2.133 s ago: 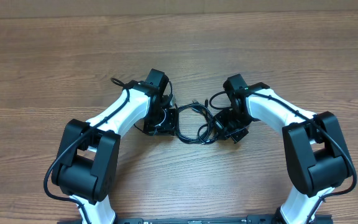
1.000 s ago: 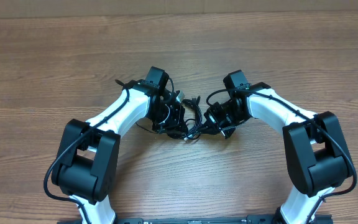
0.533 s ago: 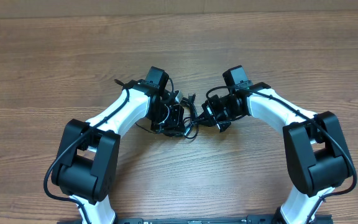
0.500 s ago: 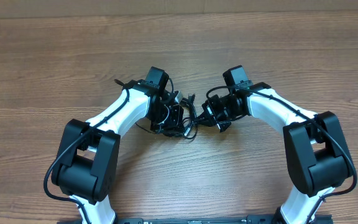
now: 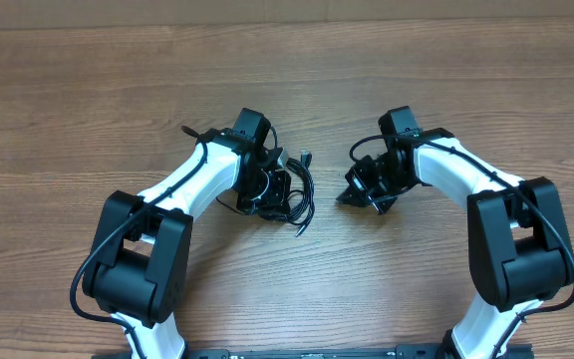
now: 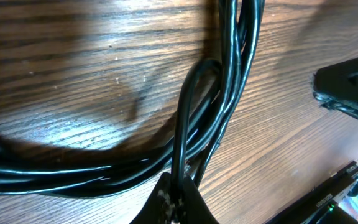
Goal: Untangle cables
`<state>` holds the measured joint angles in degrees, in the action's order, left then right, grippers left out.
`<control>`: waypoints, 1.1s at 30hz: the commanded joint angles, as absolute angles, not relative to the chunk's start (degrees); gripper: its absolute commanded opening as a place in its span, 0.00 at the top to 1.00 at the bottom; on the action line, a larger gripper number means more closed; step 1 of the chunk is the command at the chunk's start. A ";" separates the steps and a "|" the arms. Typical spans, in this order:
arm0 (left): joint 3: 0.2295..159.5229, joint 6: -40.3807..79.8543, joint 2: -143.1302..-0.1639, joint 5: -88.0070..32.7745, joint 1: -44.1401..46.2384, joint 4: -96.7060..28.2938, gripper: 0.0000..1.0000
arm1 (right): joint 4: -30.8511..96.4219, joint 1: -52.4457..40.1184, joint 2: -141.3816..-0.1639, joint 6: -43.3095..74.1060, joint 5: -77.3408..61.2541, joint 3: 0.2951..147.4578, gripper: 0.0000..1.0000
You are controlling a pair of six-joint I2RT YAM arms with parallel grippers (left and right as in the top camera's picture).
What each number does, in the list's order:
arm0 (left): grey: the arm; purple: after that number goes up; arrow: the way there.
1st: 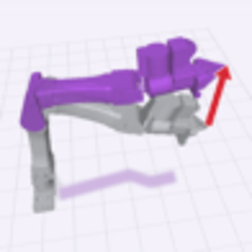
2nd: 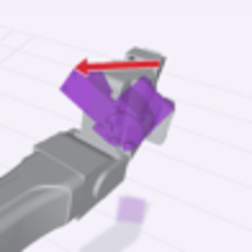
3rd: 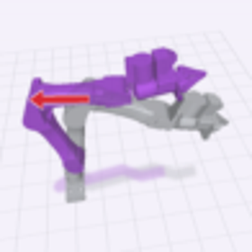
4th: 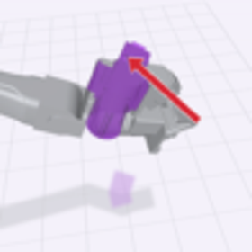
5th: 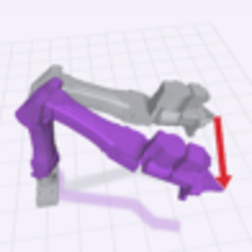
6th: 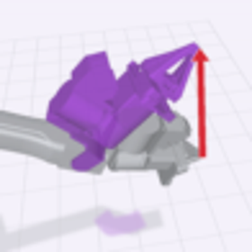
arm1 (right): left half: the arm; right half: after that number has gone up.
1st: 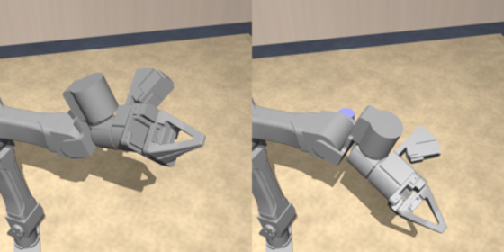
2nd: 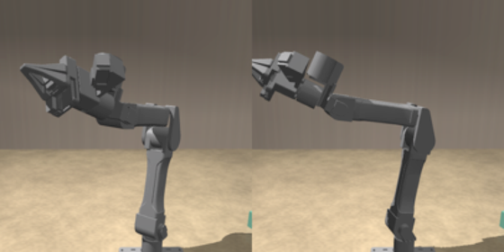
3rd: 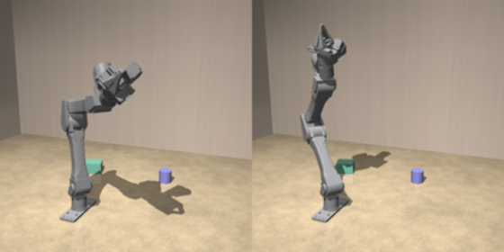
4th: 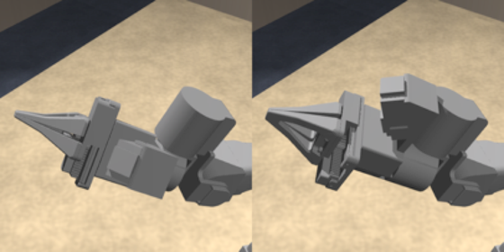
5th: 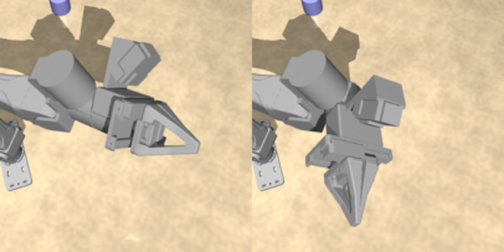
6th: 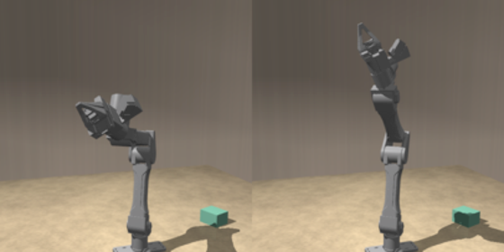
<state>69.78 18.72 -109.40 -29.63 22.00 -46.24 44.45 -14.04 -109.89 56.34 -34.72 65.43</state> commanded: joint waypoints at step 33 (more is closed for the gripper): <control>80.95 17.96 -96.75 -18.13 20.25 -52.99 0.96 | 43.09 -16.19 -108.77 46.44 -9.87 60.16 0.85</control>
